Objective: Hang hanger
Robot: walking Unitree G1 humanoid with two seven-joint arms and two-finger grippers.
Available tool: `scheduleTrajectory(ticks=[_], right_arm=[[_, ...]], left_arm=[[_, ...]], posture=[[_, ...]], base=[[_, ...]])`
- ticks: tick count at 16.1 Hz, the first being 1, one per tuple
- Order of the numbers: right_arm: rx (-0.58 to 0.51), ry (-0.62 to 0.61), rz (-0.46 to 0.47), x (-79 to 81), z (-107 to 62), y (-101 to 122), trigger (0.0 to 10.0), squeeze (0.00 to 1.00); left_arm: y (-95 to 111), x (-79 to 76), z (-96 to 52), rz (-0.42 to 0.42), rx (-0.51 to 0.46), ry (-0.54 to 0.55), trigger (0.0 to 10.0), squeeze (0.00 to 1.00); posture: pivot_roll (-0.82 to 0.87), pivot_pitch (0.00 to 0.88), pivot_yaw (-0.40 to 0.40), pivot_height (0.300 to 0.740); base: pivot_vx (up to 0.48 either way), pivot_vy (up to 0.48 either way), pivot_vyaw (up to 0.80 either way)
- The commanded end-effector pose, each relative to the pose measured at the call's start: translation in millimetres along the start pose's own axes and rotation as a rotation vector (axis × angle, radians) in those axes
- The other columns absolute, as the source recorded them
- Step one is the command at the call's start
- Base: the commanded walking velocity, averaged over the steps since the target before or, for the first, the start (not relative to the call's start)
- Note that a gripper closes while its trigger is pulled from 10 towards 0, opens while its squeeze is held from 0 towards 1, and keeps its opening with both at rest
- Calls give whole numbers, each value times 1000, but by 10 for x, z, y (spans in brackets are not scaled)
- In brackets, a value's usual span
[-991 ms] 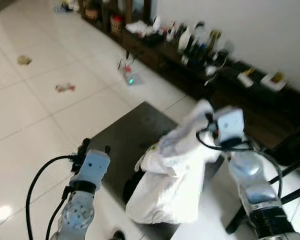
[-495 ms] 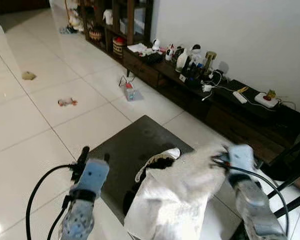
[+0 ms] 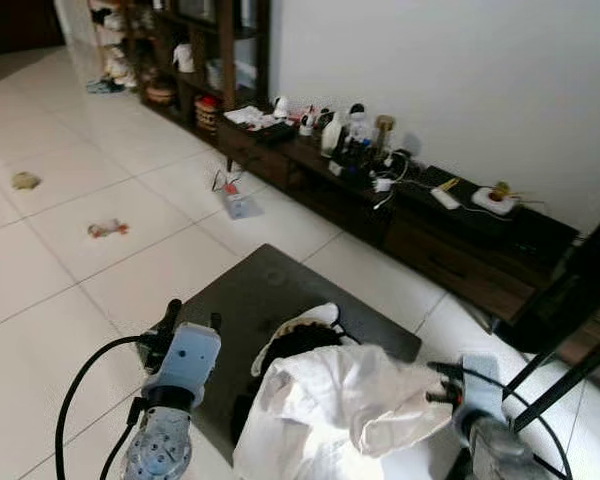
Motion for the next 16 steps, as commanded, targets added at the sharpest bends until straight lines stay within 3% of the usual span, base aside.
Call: scheduleTrajectory(ticks=[1,8,16], right_arm=[[23,-22,58,-79,-2,-59,10000,0],[51,-34,68,-252,-36,-215,10000,0],[56,-4,52,-167,-42,-295,10000,0]], left_arm=[[7,-45,-28,-7,-5,-12,10000,0],[3,-41,-58,-38,-3,-5,10000,0],[-29,2,-62,-79,13,16,10000,0]], posture=[[142,34,-100,740],[136,30,-101,740],[131,61,-96,740]], base=[[0,0,-800],[0,0,-800],[0,0,-789]])
Point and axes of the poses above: a point about 5 cm out from each wrist's last joint towards the gripper, its own z axis pointing out of the wrist towards the gripper, its own y axis along the axis of the wrist's last joint, x = y × z, the point moved 4 cm from there along z, pointing out of the wrist towards the gripper, and after that the axes turned 10 degrees about z, right-handed, at the moved point
